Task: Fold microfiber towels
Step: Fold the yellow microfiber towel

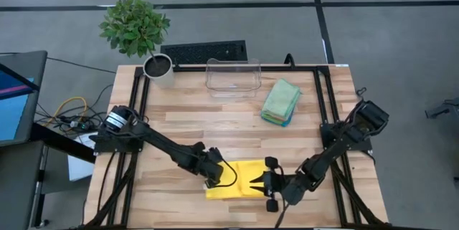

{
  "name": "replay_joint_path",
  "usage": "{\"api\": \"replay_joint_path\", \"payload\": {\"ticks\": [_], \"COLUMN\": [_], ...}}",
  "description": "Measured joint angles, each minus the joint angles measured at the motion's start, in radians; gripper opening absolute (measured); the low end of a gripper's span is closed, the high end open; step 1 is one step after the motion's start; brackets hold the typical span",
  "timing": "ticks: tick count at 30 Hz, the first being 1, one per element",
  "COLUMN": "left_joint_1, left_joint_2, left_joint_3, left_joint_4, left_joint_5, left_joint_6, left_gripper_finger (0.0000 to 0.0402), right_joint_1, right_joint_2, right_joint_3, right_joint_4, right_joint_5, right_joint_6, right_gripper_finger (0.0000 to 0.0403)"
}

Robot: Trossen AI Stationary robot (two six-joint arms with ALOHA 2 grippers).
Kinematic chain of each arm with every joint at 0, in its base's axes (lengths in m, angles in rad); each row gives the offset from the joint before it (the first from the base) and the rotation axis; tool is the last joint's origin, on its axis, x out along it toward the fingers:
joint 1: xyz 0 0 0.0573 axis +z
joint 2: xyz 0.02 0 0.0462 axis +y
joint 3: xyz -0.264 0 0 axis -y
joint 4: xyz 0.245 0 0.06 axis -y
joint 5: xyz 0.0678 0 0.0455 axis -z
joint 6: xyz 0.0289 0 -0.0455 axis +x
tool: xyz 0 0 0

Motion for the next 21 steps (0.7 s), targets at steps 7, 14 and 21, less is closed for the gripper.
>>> {"api": "replay_joint_path", "payload": {"ticks": [7, 14, 21], "left_joint_1": [-0.002, 0.007, 0.041], "left_joint_2": [-0.067, -0.133, -0.151], "left_joint_3": [-0.003, -0.002, -0.001], "left_joint_4": [0.011, 0.043, 0.212], "left_joint_5": [0.027, 0.052, 0.110], "left_joint_6": [-0.044, -0.133, -0.160], "left_gripper_finger": [0.0016, 0.0007, 0.0003], "right_joint_1": [-0.045, -0.086, -0.107], "right_joint_2": [0.118, 0.202, 0.247], "right_joint_3": [-0.001, -0.001, 0.001], "right_joint_4": [0.008, 0.092, 0.129], "right_joint_5": [0.008, -0.037, -0.077], "right_joint_6": [0.107, 0.144, 0.156], "right_gripper_finger": [0.0101, 0.0101, 0.0101]}}
